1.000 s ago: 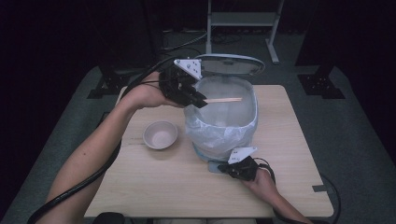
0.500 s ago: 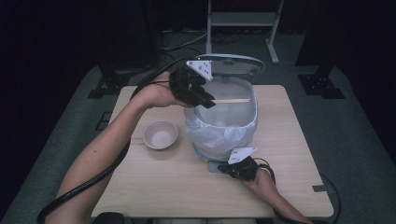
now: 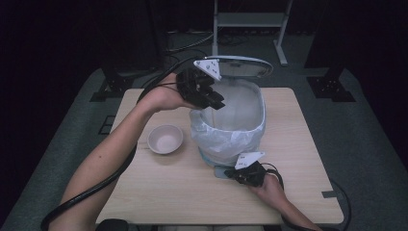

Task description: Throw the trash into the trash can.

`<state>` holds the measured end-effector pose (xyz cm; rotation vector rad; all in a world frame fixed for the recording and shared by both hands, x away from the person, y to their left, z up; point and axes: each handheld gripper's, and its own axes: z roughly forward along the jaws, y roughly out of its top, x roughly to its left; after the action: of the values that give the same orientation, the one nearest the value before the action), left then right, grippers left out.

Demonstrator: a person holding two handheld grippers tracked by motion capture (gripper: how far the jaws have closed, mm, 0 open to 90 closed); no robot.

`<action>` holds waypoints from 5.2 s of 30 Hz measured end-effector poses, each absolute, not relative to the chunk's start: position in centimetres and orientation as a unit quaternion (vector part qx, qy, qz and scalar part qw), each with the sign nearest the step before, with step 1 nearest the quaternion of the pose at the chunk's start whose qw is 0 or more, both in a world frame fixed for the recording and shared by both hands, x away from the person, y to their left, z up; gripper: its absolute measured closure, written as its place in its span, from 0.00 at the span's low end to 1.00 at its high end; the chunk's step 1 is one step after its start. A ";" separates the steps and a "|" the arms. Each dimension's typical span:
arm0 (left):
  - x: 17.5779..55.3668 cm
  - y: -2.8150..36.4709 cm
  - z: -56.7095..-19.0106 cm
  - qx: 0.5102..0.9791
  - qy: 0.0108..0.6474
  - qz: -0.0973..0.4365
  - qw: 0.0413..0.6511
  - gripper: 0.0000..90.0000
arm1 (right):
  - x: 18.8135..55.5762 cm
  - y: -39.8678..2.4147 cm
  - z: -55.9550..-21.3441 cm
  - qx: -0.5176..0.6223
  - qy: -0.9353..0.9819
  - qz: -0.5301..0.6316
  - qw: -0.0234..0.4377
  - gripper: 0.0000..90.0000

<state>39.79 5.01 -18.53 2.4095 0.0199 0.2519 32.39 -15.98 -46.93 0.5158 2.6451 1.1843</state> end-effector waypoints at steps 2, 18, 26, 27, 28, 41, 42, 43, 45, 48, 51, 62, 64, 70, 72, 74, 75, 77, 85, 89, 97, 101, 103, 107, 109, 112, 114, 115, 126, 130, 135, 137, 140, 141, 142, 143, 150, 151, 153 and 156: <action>39.6 5.7 -18.3 0.927 0.007 0.094 0.363 0.80 | 32.4 -16.0 -46.9 0.176 0.894 0.400 0.098 1.00; 38.7 10.1 -19.1 0.915 0.017 0.062 0.399 0.68 | 32.3 -15.9 -46.8 0.174 0.896 0.396 0.100 1.00; 38.4 13.1 -19.6 0.908 0.031 0.065 0.414 0.65 | 32.4 -15.9 -46.9 0.175 0.896 0.397 0.098 1.00; 38.3 13.5 -19.7 0.907 0.035 0.064 0.415 0.64 | 32.4 -15.9 -46.9 0.176 0.895 0.398 0.098 1.00; 38.3 13.9 -19.8 0.906 0.037 0.064 0.417 0.64 | 32.4 -15.9 -46.9 0.176 0.895 0.398 0.098 1.00; 38.3 17.0 -22.3 0.903 0.059 0.059 0.421 0.61 | 32.4 -16.0 -46.9 0.177 0.895 0.397 0.097 1.00; 38.3 17.1 -22.6 0.903 0.061 0.057 0.422 0.61 | 32.4 -15.9 -46.9 0.175 0.895 0.398 0.099 1.00; 38.3 17.2 -22.8 0.903 0.061 0.057 0.421 0.60 | 32.4 -15.9 -46.9 0.175 0.895 0.399 0.099 1.00; 38.4 17.6 -23.2 0.903 0.063 0.058 0.421 0.60 | 32.4 -16.0 -46.9 0.175 0.894 0.399 0.100 1.00; 38.6 18.2 -24.0 0.902 0.069 0.062 0.421 0.58 | 32.3 -15.9 -46.9 0.176 0.894 0.399 0.099 1.00; 38.7 18.6 -24.5 0.902 0.072 0.064 0.421 0.57 | 32.3 -15.9 -46.9 0.177 0.894 0.400 0.098 1.00; 39.5 20.5 -27.2 0.897 0.082 0.070 0.428 0.52 | 32.4 -16.0 -46.9 0.180 0.893 0.401 0.096 1.00; 39.6 20.6 -27.5 0.897 0.085 0.070 0.428 0.52 | 32.4 -16.0 -46.9 0.180 0.893 0.401 0.096 1.00; 40.0 21.3 -28.9 0.897 0.092 0.063 0.428 0.51 | 32.4 -16.0 -46.9 0.180 0.893 0.401 0.095 1.00; 40.1 21.4 -29.3 0.896 0.095 0.062 0.429 0.50 | 32.4 -16.0 -46.9 0.181 0.893 0.401 0.095 1.00; 40.1 21.5 -29.6 0.896 0.096 0.062 0.430 0.49 | 32.4 -16.0 -46.9 0.181 0.893 0.401 0.095 1.00; 40.1 21.6 -29.9 0.896 0.096 0.063 0.428 0.48 | 32.4 -16.0 -46.9 0.182 0.893 0.401 0.094 1.00; 40.1 21.6 -30.1 0.895 0.100 0.061 0.431 0.48 | 32.4 -16.0 -46.9 0.182 0.893 0.401 0.094 1.00; 40.6 22.3 -31.7 0.893 0.109 0.057 0.432 0.47 | 32.4 -16.0 -46.9 0.182 0.893 0.402 0.092 1.00; 40.8 22.6 -32.5 0.893 0.115 0.052 0.432 0.46 | 32.4 -16.0 -46.9 0.181 0.893 0.402 0.091 1.00; 40.9 22.9 -34.2 0.892 0.123 0.047 0.432 0.44 | 32.5 -16.0 -47.0 0.180 0.893 0.402 0.093 1.00; 41.0 23.1 -34.7 0.891 0.129 0.046 0.432 0.43 | 32.5 -16.0 -47.0 0.181 0.893 0.403 0.091 1.00; 41.1 23.2 -35.0 0.891 0.131 0.045 0.432 0.43 | 32.5 -16.0 -47.0 0.180 0.893 0.402 0.093 1.00; 41.3 23.3 -35.6 0.892 0.136 0.041 0.429 0.43 | 32.5 -16.0 -46.9 0.179 0.894 0.401 0.092 1.00; 41.4 23.2 -35.8 0.892 0.134 0.041 0.429 0.42 | 32.5 -16.0 -46.9 0.179 0.894 0.400 0.093 1.00; 41.4 23.2 -36.2 0.893 0.137 0.040 0.427 0.42 | 32.5 -16.0 -46.9 0.177 0.895 0.399 0.095 1.00; 41.5 23.3 -36.5 0.893 0.142 0.038 0.426 0.42 | 32.6 -16.0 -46.9 0.175 0.895 0.398 0.096 1.00; 41.6 23.3 -36.6 0.893 0.142 0.038 0.426 0.42 | 32.6 -16.0 -46.9 0.174 0.895 0.398 0.097 1.00; 41.8 23.5 -38.5 0.900 0.152 0.038 0.407 0.39 | 32.5 -16.0 -46.9 0.180 0.893 0.401 0.091 1.00; 41.8 23.6 -39.3 0.899 0.156 0.033 0.408 0.38 | 32.5 -16.0 -46.9 0.180 0.893 0.402 0.090 1.00; 41.9 23.6 -40.2 0.901 0.161 0.026 0.402 0.37 | 32.6 -16.0 -46.9 0.177 0.895 0.399 0.094 1.00; 41.8 23.6 -40.5 0.902 0.162 0.025 0.400 0.37 | 32.6 -16.0 -46.9 0.177 0.894 0.400 0.093 1.00; 41.8 23.6 -40.8 0.903 0.163 0.026 0.396 0.36 | 32.6 -16.0 -46.9 0.178 0.895 0.399 0.093 1.00; 41.8 23.6 -41.0 0.904 0.165 0.027 0.394 0.36 | 32.6 -16.0 -46.9 0.178 0.894 0.400 0.092 1.00; 41.8 23.6 -41.0 0.904 0.165 0.027 0.394 0.36 | 32.6 -16.0 -46.9 0.178 0.894 0.400 0.092 1.00; 41.8 23.6 -41.1 0.905 0.165 0.029 0.392 0.36 | 32.6 -16.0 -46.9 0.178 0.895 0.400 0.092 1.00; 41.9 23.6 -42.2 0.910 0.166 0.029 0.378 0.36 | 32.6 -16.0 -46.9 0.178 0.894 0.400 0.092 1.00; 41.9 23.5 -42.3 0.911 0.166 0.030 0.377 0.36 | 32.6 -16.0 -46.9 0.179 0.894 0.400 0.092 1.00; 41.9 23.5 -42.6 0.912 0.167 0.031 0.373 0.35 | 32.6 -16.0 -46.9 0.178 0.894 0.400 0.092 1.00; 41.9 23.4 -43.1 0.913 0.169 0.034 0.370 0.35 | 32.6 -16.0 -46.9 0.179 0.894 0.400 0.092 1.00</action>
<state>41.92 23.40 -43.09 2.3435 0.4326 0.0860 32.58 -16.00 -46.93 0.5321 2.6565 1.1879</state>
